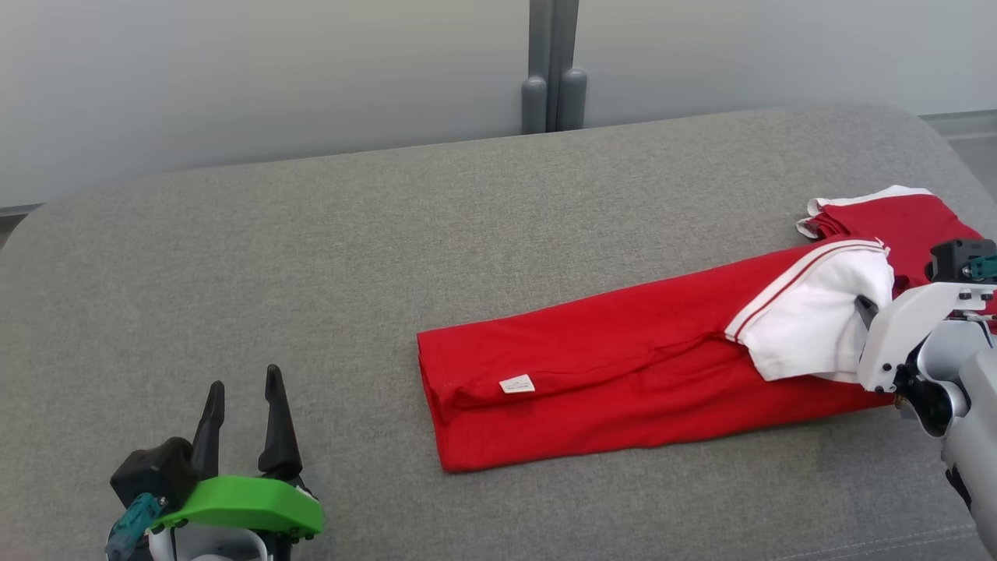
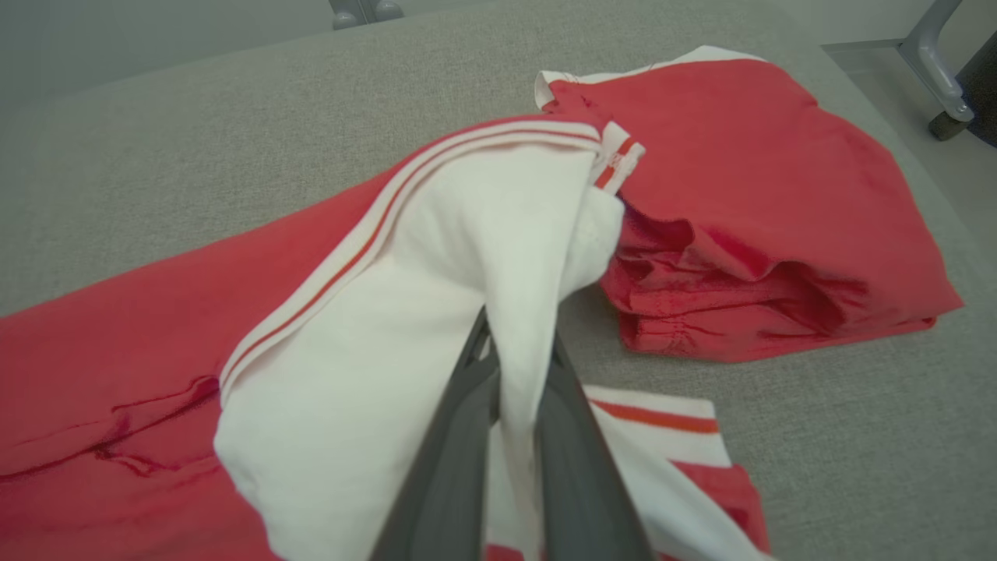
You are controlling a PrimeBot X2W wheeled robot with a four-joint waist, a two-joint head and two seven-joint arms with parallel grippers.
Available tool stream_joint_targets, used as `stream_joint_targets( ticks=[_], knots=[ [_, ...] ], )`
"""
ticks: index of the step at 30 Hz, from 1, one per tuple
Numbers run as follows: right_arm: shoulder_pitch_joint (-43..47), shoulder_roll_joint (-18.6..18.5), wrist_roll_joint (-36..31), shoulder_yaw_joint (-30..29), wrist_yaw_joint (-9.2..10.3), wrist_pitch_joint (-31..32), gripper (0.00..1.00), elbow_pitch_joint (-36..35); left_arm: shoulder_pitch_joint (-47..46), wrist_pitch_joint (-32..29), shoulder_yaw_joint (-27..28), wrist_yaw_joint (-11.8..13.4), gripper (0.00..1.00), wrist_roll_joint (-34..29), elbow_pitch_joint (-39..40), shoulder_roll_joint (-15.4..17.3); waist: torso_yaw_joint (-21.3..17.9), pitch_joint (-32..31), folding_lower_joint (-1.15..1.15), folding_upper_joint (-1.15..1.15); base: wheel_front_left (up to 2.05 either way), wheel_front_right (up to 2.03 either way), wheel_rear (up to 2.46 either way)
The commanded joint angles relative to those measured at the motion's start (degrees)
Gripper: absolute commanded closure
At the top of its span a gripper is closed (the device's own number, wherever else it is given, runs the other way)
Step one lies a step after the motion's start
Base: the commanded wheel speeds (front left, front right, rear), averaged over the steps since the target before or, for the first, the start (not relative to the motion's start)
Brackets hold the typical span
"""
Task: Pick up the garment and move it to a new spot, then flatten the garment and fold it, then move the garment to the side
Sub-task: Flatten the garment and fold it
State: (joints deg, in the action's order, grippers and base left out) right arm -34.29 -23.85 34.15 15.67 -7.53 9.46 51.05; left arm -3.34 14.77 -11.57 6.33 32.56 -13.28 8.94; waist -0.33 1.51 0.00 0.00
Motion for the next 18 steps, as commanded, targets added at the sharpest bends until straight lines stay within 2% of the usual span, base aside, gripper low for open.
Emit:
stream_joint_targets(
  ticks=[1, 6, 18],
  knots=[
    [0.03, 0.24, 0.44, -0.34, 0.08, -0.18, 1.00, -0.94, 0.69, 0.14, -0.01, 0.24, 0.00, 0.06, 0.22, 0.54, -0.90, 0.08, 0.00, 0.00, 0.00, 0.00, 0.00],
    [0.95, 0.85, 1.47, -0.42, 0.08, -0.09, 1.00, -4.11, 0.39, -0.01, -0.23, 0.29, 0.00, 0.12, 0.25, 0.63, -1.52, 0.10, 0.00, 0.00, 0.00, 0.00, 0.00],
    [6.08, 3.80, 1.29, 2.76, 0.05, 3.29, 1.00, -20.65, 0.36, -0.31, -0.69, 0.55, 0.00, 0.42, 0.34, 0.70, -0.41, -0.83, 0.00, 0.00, 0.00, 0.00, 0.00]
  ],
)
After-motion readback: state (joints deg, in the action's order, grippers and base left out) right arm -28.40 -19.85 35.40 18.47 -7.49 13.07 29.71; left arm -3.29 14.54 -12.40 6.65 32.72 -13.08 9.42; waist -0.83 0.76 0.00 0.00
